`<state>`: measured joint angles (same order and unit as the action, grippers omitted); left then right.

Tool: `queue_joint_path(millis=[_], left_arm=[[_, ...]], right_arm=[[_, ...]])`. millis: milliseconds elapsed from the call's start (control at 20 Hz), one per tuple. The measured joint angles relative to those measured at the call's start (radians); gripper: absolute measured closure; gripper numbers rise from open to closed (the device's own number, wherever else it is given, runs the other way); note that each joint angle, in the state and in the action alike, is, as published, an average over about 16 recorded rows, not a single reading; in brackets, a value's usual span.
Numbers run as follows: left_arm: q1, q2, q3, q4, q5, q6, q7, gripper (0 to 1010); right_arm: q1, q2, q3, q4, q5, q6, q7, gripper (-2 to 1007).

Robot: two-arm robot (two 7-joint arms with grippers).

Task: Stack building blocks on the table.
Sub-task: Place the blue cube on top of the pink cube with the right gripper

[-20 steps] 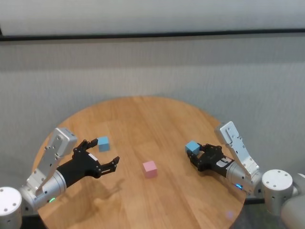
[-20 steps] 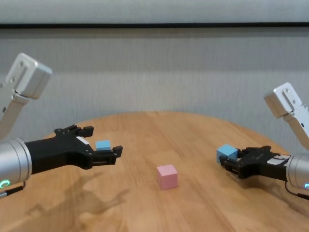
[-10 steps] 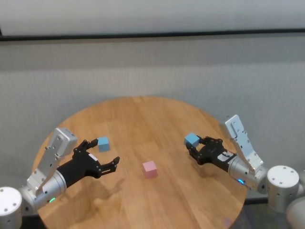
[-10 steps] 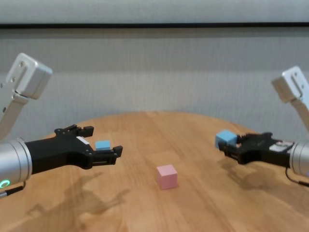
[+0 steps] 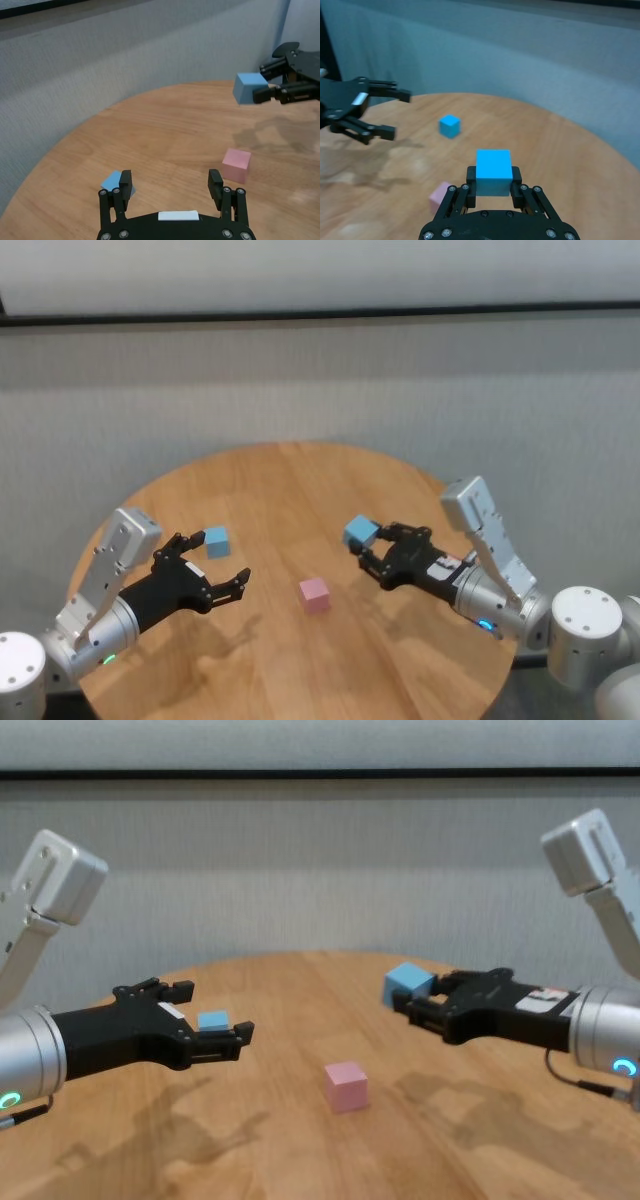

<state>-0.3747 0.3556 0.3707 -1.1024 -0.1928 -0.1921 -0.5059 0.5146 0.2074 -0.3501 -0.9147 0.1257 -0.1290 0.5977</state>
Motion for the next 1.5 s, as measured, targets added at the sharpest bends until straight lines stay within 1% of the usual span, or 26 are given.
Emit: queue_joint_path(millis=[150, 300, 450, 650, 1050, 1300, 1500], left_arm=[[0.0, 0.0, 0.0, 0.0, 0.0, 0.0, 0.0, 11], [0.0, 0.0, 0.0, 0.0, 0.0, 0.0, 0.0, 10], [0.0, 0.0, 0.0, 0.0, 0.0, 0.0, 0.0, 10], [0.0, 0.0, 0.0, 0.0, 0.0, 0.0, 0.0, 11], [0.0, 0.0, 0.0, 0.0, 0.0, 0.0, 0.0, 11], [0.0, 0.0, 0.0, 0.0, 0.0, 0.0, 0.0, 11], [0.0, 0.0, 0.0, 0.0, 0.0, 0.0, 0.0, 10]], right_arm=[[-0.013, -0.005, -0.017, -0.024, 0.009, 0.008, 0.013, 637], [-0.015, -0.013, -0.035, -0.023, 0.012, 0.011, 0.017, 637], [-0.01, -0.022, -0.052, -0.008, 0.013, 0.009, 0.015, 637], [0.003, -0.034, -0.07, 0.022, 0.012, 0.003, 0.01, 637], [0.029, -0.05, -0.098, 0.076, 0.014, -0.012, 0.003, 637], [0.037, -0.055, -0.112, 0.092, 0.017, -0.017, 0.001, 637], [0.038, -0.054, -0.123, 0.092, 0.021, -0.017, -0.001, 637]])
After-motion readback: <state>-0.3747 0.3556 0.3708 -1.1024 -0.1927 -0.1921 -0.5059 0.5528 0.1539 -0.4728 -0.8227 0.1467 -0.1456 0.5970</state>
